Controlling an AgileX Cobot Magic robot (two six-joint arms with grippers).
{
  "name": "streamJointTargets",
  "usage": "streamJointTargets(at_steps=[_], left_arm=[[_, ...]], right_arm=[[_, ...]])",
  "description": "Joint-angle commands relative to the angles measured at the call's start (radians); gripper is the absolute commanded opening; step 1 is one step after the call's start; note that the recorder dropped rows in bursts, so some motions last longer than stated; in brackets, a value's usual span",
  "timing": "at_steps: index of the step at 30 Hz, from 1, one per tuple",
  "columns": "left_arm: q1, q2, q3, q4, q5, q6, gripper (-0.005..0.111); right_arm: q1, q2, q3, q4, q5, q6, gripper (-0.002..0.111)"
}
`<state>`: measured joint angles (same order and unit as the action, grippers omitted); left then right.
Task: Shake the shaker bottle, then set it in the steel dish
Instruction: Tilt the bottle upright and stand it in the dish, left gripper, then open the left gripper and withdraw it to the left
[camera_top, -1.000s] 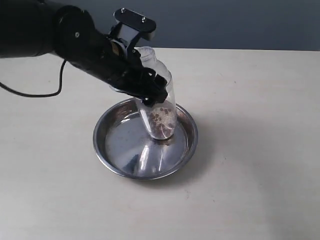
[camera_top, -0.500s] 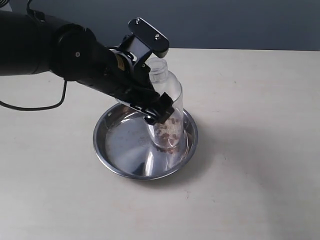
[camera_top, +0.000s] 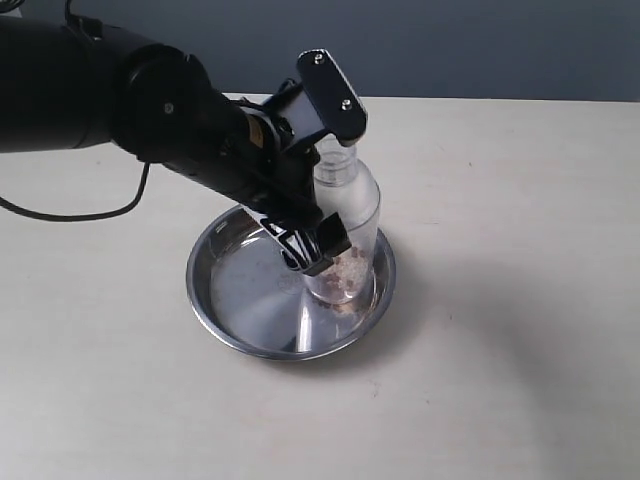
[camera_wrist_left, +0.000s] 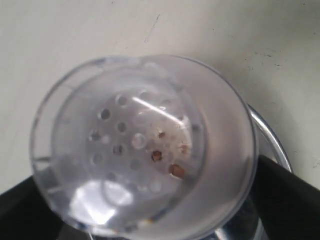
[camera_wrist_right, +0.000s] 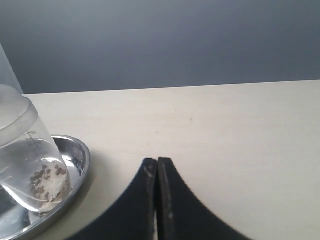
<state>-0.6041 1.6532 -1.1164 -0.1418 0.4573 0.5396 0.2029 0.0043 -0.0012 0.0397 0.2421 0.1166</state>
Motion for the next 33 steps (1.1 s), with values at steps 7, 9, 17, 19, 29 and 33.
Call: streamJointTargets(at_steps=[7, 9, 17, 19, 29, 33], left_arm=[[-0.007, -0.008, 0.002, -0.002, -0.022, -0.093, 0.095], [-0.007, -0.020, 0.000, -0.002, -0.029, -0.093, 0.101], [-0.005, -0.132, 0.000, -0.002, 0.017, -0.093, 0.105], [-0.005, -0.167, 0.000, -0.002, 0.089, -0.093, 0.105], [0.049, -0.349, 0.104, -0.014, 0.324, -0.250, 0.014], [0.090, -0.475, 0.220, -0.015, 0.247, -0.398, 0.003]], right_arm=[[-0.004, -0.004, 0.001, 0.004, -0.010, 0.000, -0.001], [-0.004, -0.004, 0.001, 0.004, -0.010, 0.000, -0.001], [-0.004, -0.004, 0.001, 0.004, -0.012, 0.000, -0.001], [-0.004, -0.004, 0.001, 0.004, -0.012, 0.000, -0.001], [-0.004, -0.004, 0.001, 0.004, -0.015, 0.000, -0.001], [-0.004, -0.004, 0.001, 0.004, -0.013, 0.000, -0.001]])
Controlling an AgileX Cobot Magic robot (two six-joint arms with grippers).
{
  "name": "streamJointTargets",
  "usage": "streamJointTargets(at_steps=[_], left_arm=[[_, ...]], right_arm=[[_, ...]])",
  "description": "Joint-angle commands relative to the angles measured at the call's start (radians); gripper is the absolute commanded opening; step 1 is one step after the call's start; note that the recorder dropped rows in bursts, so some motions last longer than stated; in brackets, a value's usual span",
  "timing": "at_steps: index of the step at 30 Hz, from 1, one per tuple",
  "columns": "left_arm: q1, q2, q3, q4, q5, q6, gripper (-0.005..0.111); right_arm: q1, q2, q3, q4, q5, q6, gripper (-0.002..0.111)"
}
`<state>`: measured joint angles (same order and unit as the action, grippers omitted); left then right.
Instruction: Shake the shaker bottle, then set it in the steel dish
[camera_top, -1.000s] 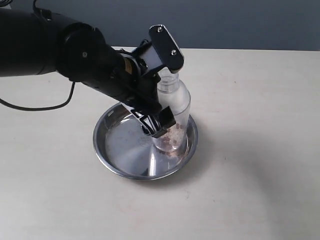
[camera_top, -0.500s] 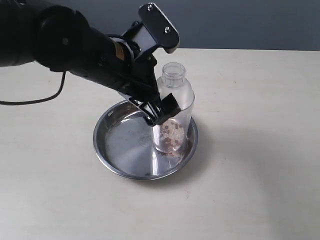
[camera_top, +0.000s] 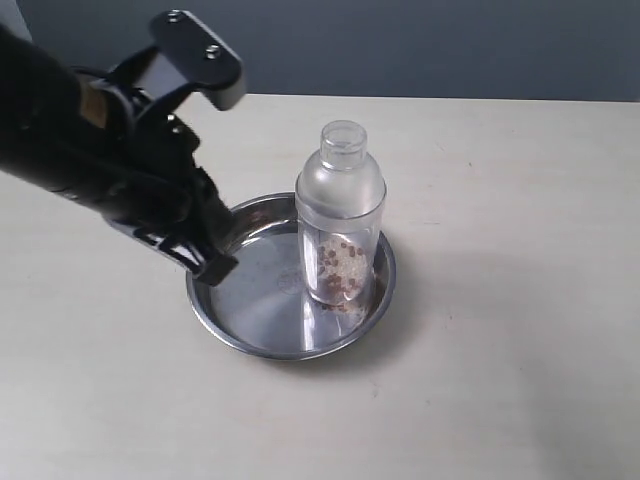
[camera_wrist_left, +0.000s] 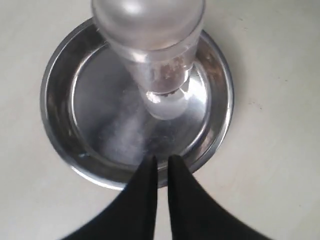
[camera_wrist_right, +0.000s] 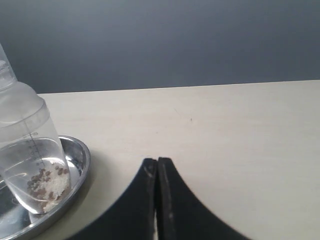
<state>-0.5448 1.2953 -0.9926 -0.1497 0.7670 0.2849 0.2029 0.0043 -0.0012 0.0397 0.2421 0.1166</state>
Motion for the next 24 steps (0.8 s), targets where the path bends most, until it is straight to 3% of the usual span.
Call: streamJointTargets(at_steps=[1, 10, 13, 16, 20, 24], left_arm=[[0.032, -0.162, 0.135, -0.007, -0.103, -0.164, 0.003], [0.032, -0.712, 0.541, -0.036, -0.638, -0.193, 0.003], [0.032, -0.837, 0.648, -0.051, -0.754, -0.203, 0.003], [0.032, -0.911, 0.707, -0.059, -0.742, -0.200, 0.003], [0.032, -0.951, 0.713, -0.056, -0.643, -0.200, 0.003], [0.032, -0.953, 0.713, -0.007, -0.626, -0.200, 0.003]], right_arm=[[-0.004, -0.004, 0.001, 0.004, -0.013, 0.000, -0.001], [-0.004, -0.004, 0.001, 0.004, -0.013, 0.000, -0.001], [-0.004, -0.004, 0.001, 0.004, -0.013, 0.000, -0.001], [-0.004, -0.004, 0.001, 0.004, -0.013, 0.000, -0.001], [-0.004, -0.004, 0.001, 0.004, -0.011, 0.000, -0.001], [-0.004, -0.004, 0.001, 0.004, -0.011, 0.000, -0.001]])
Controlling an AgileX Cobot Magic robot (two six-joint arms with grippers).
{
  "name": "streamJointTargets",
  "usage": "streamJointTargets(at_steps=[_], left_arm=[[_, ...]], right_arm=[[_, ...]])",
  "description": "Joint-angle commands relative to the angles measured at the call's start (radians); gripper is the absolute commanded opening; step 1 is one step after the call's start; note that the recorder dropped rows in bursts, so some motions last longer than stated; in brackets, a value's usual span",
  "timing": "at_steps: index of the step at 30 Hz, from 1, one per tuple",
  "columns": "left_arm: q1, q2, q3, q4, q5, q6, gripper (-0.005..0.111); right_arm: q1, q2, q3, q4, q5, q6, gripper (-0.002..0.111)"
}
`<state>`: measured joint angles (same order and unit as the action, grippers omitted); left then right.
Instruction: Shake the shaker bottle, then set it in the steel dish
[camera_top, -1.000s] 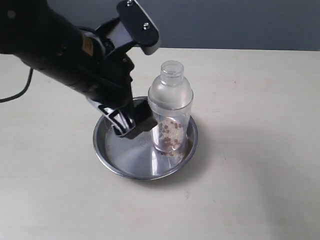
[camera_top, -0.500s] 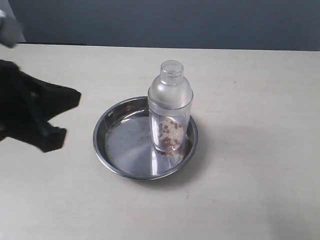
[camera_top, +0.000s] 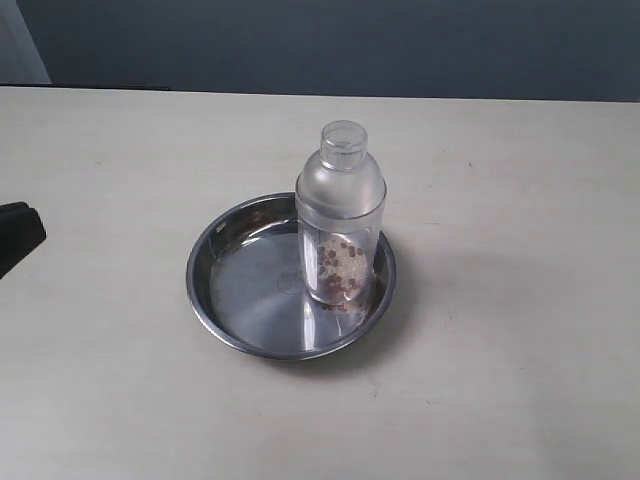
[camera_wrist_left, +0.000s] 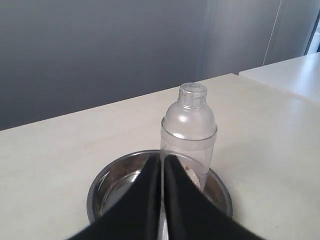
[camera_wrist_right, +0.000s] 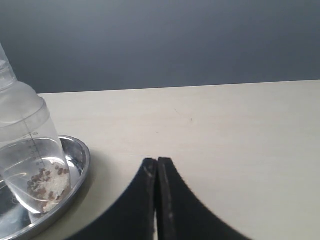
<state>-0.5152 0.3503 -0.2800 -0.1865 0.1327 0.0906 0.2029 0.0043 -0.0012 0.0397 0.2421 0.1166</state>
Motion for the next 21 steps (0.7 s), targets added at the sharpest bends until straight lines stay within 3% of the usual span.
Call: streamJointTargets(at_steps=[1, 5, 12, 14, 16, 21], left_arm=[[0.002, -0.008, 0.003, 0.047, 0.003, -0.006, 0.003], [0.027, -0.109, 0.079, 0.096, -0.033, -0.004, 0.003], [0.161, -0.350, 0.266, 0.132, -0.007, -0.004, 0.003], [0.193, -0.350, 0.280, 0.139, -0.010, -0.004, 0.003], [0.207, -0.350, 0.280, 0.187, 0.098, -0.004, 0.003], [0.236, -0.350, 0.280, 0.187, 0.093, -0.001, 0.003]], right_arm=[[-0.004, -0.004, 0.001, 0.004, -0.011, 0.000, -0.001], [-0.004, -0.004, 0.001, 0.004, -0.013, 0.000, -0.001], [-0.004, -0.004, 0.001, 0.004, -0.013, 0.000, -0.001], [-0.004, -0.004, 0.001, 0.004, -0.013, 0.000, -0.001], [-0.004, -0.004, 0.001, 0.004, -0.013, 0.000, -0.001], [-0.004, -0.004, 0.001, 0.004, -0.013, 0.000, -0.001]])
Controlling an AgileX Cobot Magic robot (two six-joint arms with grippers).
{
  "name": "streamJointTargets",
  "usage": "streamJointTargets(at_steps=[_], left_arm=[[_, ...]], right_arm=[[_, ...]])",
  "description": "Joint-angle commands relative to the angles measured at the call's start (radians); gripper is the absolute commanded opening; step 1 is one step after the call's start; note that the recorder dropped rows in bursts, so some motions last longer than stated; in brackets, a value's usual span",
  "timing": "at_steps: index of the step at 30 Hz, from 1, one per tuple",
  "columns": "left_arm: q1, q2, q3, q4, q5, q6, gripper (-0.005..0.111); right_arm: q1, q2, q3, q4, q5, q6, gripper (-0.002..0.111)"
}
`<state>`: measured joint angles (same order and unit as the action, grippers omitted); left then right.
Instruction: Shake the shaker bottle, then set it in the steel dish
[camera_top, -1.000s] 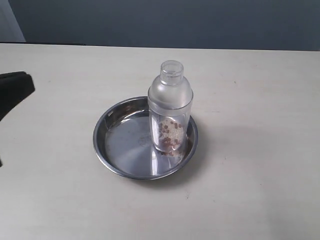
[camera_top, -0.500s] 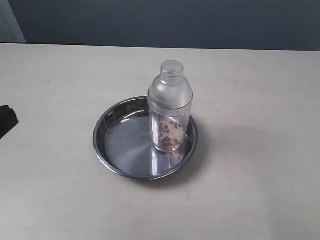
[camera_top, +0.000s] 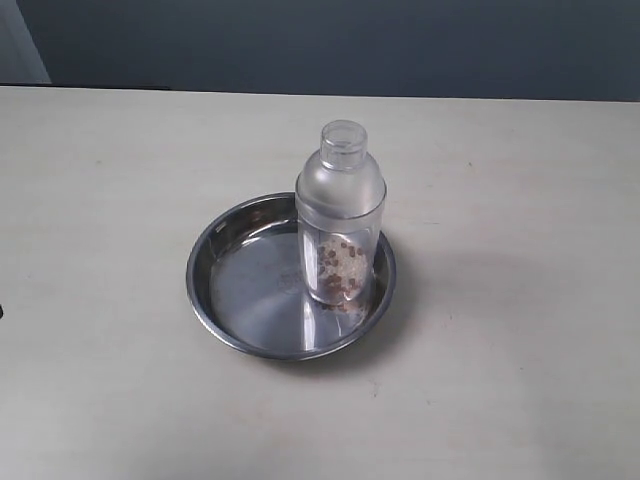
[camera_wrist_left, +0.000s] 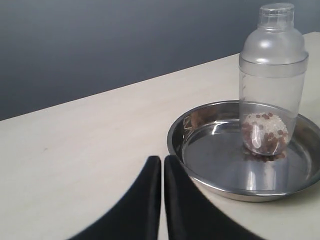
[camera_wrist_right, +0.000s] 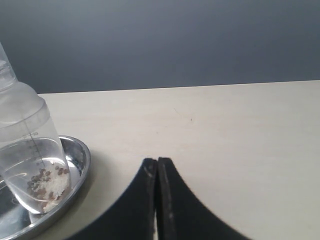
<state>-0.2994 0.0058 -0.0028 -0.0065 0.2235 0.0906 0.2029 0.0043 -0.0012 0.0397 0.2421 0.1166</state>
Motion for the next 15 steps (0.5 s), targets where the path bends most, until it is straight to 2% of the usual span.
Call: streamJointTargets(at_steps=[1, 15], left_arm=[[0.024, -0.006, 0.003, 0.006, 0.002, -0.001, 0.003], [0.040, -0.006, 0.003, 0.006, 0.002, -0.001, 0.003]], right_arm=[[-0.004, -0.004, 0.001, 0.004, -0.013, 0.000, -0.001], [-0.004, -0.004, 0.001, 0.004, -0.012, 0.000, -0.001]])
